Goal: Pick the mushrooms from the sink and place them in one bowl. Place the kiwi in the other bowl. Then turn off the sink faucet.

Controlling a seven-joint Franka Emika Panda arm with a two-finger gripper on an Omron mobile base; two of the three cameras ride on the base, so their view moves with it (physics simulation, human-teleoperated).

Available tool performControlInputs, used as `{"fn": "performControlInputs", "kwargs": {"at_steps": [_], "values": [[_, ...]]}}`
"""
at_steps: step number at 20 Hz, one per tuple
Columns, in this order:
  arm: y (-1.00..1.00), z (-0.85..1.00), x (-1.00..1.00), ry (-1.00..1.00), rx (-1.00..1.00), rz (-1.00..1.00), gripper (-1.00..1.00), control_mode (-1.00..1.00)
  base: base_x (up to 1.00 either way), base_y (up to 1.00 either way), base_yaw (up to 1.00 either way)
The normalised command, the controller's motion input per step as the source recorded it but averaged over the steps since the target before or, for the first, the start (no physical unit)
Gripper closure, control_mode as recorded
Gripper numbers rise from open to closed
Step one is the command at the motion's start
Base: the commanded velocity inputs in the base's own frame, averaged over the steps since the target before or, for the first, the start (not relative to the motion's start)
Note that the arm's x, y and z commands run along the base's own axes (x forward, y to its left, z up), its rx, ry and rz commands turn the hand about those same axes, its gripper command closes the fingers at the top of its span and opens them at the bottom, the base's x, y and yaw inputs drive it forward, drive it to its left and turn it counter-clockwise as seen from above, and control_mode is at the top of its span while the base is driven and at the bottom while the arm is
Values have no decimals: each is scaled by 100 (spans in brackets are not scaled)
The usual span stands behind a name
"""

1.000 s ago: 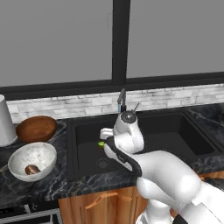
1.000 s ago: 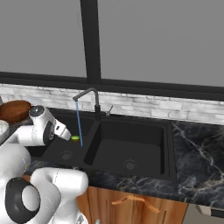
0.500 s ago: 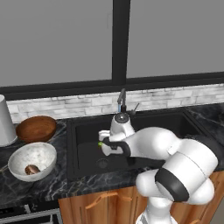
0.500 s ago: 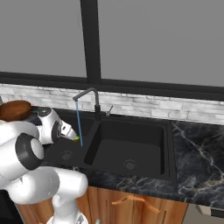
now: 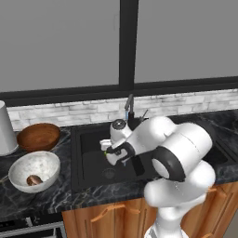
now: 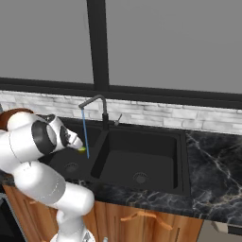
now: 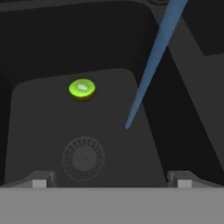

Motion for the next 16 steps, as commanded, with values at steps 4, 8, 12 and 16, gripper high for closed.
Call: {"fn": "performControlInputs", "kwargs": {"at_steps": [4, 8, 12, 16], "values": [[2, -27, 37, 0, -1, 0, -100, -100, 0, 0, 0], [4, -31, 26, 0, -1, 0, -100, -100, 0, 0, 0], [7, -28, 21, 0, -2, 0, -100, -100, 0, 0, 0], [6, -18, 12, -1, -2, 0, -100, -100, 0, 0, 0]]}}
